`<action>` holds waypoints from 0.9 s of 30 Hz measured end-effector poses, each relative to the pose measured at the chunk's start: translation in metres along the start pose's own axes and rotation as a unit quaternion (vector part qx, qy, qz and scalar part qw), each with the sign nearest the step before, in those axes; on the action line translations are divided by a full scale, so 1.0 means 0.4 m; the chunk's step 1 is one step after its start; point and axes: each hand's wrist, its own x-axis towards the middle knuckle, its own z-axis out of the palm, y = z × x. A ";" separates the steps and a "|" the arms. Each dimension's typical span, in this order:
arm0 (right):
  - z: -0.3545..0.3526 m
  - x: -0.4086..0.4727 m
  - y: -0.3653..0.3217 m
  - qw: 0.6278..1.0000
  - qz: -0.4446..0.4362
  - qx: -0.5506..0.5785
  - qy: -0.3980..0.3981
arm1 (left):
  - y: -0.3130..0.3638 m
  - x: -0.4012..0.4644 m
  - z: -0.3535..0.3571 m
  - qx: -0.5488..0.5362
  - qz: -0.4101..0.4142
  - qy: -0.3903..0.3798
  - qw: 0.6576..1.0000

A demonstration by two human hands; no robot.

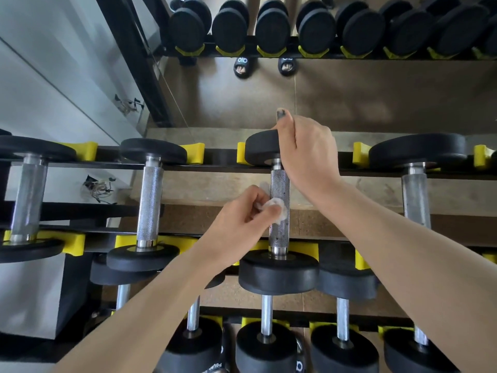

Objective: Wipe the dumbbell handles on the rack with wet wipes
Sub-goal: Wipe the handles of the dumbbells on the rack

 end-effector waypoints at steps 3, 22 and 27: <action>-0.001 0.000 -0.001 1.000 -0.001 0.000 0.005 | -0.008 -0.005 -0.005 0.149 0.064 -0.031 0.986; 0.007 -0.002 0.000 1.000 0.000 -0.017 0.024 | 0.031 0.079 -0.014 0.161 0.189 0.050 0.967; 0.010 -0.004 0.000 1.000 0.003 -0.008 0.027 | -0.029 -0.023 0.005 0.207 0.187 -0.057 0.959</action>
